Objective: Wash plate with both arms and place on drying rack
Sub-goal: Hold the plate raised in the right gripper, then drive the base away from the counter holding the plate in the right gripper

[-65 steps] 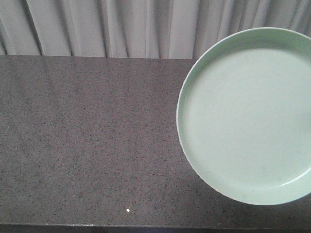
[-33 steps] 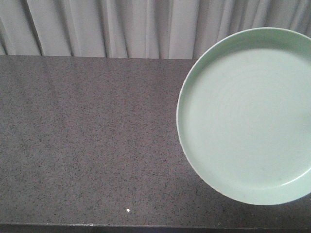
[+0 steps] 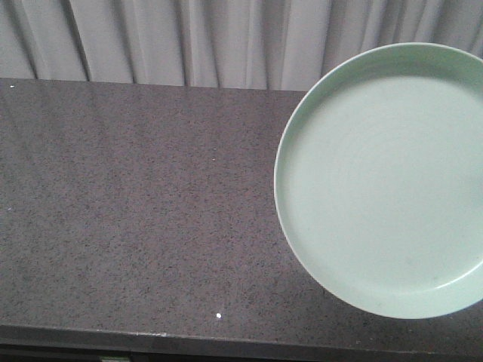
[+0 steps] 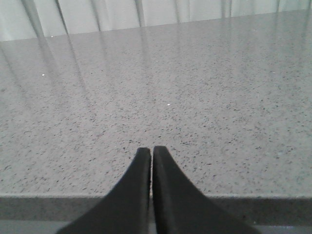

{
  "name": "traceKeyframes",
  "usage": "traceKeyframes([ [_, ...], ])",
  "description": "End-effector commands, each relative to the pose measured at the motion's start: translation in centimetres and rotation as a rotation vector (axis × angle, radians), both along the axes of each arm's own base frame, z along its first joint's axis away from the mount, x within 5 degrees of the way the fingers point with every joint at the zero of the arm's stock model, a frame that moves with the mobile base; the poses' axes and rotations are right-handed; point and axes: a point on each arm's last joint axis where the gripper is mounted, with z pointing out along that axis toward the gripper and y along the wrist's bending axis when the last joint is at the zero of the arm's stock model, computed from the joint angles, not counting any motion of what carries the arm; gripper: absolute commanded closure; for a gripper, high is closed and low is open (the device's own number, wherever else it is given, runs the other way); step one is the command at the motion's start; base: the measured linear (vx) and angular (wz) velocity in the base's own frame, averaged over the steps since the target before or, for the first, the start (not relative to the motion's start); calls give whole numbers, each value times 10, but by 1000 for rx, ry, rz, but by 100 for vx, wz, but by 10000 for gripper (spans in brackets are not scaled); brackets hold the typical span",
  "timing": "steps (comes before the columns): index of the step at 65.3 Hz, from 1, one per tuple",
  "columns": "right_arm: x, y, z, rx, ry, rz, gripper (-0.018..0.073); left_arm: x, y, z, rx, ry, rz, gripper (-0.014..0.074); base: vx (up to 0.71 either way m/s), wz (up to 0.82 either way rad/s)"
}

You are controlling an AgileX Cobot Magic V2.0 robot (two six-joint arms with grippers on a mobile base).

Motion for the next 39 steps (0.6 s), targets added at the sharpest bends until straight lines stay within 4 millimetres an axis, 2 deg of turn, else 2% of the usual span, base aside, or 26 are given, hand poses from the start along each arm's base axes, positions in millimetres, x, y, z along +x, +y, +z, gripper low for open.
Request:
traceKeyframes([
  [1,2,1,11,32,-73,-11,566,1,-1,1,0,-73,-15,603,-5,18],
  [39,2,1,11,32,-73,-11,566,1,-1,1,0,-73,-15,603,-6,24],
])
